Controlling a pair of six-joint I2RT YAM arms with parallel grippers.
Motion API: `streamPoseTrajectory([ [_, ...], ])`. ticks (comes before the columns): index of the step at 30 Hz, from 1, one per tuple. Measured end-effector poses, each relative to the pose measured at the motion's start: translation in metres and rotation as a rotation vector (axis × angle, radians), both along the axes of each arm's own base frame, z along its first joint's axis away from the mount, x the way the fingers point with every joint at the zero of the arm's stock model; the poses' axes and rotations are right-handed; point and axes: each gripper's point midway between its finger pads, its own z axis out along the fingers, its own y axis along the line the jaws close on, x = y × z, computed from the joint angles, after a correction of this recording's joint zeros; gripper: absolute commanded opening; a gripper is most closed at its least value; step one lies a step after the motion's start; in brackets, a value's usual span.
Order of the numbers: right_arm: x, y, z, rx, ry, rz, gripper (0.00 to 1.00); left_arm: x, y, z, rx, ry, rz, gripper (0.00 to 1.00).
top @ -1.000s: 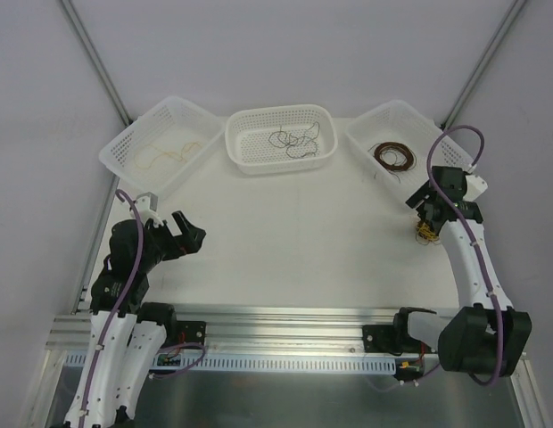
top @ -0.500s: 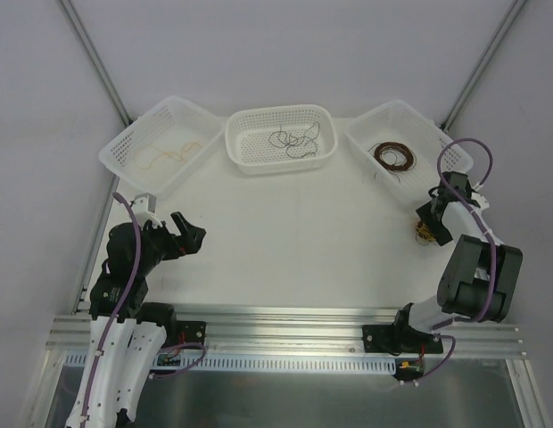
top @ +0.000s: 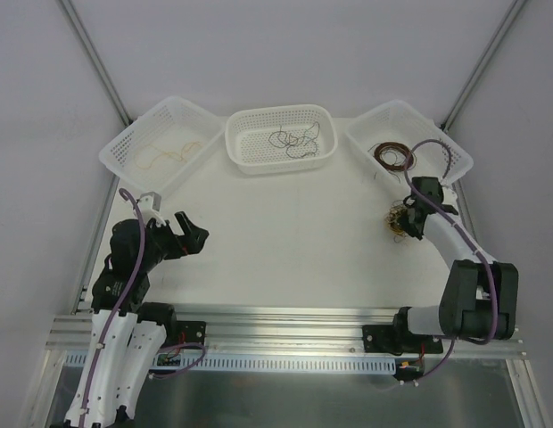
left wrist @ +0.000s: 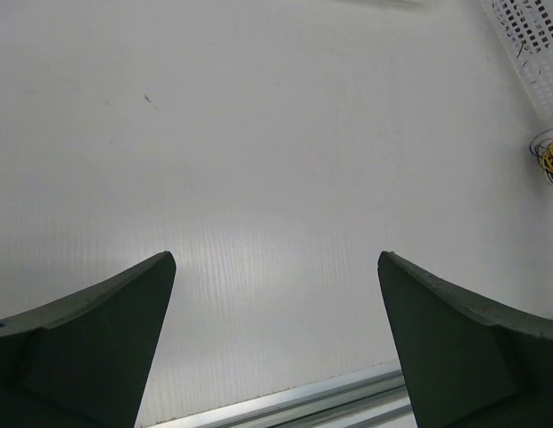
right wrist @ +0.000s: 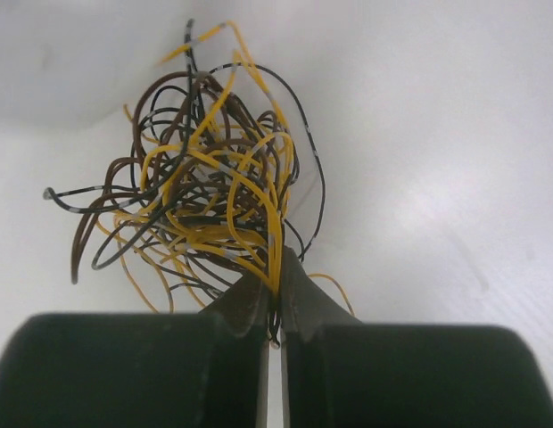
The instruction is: Untangle the cables
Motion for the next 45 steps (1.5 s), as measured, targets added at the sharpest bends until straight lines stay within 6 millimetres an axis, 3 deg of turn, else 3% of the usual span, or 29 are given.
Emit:
streamPoseTrajectory([
  [3, 0.008, 0.05, 0.012, -0.012, -0.031, 0.207, 0.01, 0.001, -0.002, -0.002, -0.002, 0.011, -0.012, 0.99],
  [10, -0.001, 0.202, 0.034, 0.066, -0.093, 0.757, 0.0, 0.002, -0.01, -0.008, -0.02, 0.048, -0.054, 0.99],
  [14, -0.016, 0.269, 0.035, 0.125, -0.103, 0.981, 0.02, 0.002, -0.017, -0.014, -0.04, 0.082, -0.094, 0.99],
  [18, -0.032, 0.314, 0.019, 0.17, -0.064, 1.118, 0.19, 0.002, -0.026, -0.02, -0.069, 0.128, -0.141, 0.99],
  [22, -0.046, 0.329, 0.001, 0.215, -0.003, 1.177, 0.36, 0.002, -0.036, -0.022, -0.102, 0.156, -0.176, 0.99],
  [23, -0.048, 0.33, 0.001, 0.222, 0.0, 1.183, 0.43, 0.001, -0.04, -0.022, -0.114, 0.157, -0.188, 0.99],
  [26, -0.05, 0.335, 0.012, 0.234, -0.033, 1.214, 0.46, -0.006, -0.06, -0.025, -0.15, 0.17, -0.246, 0.99],
  [31, -0.054, 0.335, 0.049, 0.237, -0.145, 1.253, 0.46, -0.02, -0.096, -0.037, -0.182, 0.21, -0.326, 0.99],
  [35, -0.055, 0.33, 0.07, 0.228, -0.223, 1.258, 0.41, -0.015, -0.12, -0.048, -0.172, 0.235, -0.342, 0.99],
  [40, -0.061, 0.322, 0.057, 0.213, -0.2, 1.254, 0.33, -0.009, -0.146, -0.079, -0.092, 0.312, -0.35, 0.98],
  [45, -0.068, 0.315, 0.038, 0.208, -0.163, 1.252, 0.28, 0.007, -0.168, -0.091, -0.043, 0.332, -0.352, 0.98],
])
